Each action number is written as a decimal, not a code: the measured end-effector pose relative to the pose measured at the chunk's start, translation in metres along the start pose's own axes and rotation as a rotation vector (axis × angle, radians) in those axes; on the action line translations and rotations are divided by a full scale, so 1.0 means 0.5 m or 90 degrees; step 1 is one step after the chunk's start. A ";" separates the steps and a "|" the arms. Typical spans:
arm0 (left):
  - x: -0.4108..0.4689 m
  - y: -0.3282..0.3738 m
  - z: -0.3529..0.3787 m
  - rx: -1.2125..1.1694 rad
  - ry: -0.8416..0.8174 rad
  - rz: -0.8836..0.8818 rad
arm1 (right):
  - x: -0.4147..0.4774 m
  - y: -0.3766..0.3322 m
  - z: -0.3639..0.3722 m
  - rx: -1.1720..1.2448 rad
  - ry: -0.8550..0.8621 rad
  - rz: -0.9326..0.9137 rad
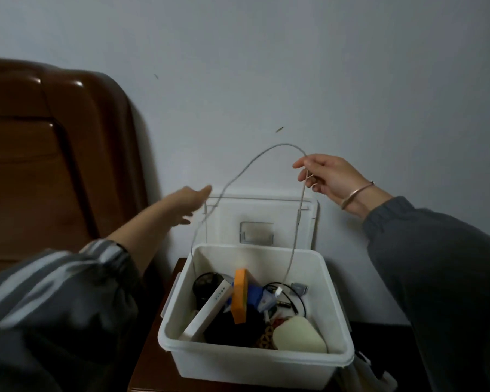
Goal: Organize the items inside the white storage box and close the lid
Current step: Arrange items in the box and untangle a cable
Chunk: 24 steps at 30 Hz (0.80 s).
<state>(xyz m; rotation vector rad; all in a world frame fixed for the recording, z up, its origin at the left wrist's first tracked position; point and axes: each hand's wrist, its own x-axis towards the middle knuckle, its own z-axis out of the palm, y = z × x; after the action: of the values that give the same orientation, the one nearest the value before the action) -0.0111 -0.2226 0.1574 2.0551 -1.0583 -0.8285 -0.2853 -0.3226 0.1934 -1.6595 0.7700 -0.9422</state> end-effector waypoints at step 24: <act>-0.050 0.204 0.032 -0.491 -0.196 0.355 | -0.052 0.008 0.072 -0.136 -0.097 0.066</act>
<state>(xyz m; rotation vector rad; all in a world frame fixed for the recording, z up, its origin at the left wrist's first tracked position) -0.0784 -0.2507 0.2344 0.9503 -1.1522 -1.0506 -0.2668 -0.2849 0.1784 -1.8340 0.8679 -0.6700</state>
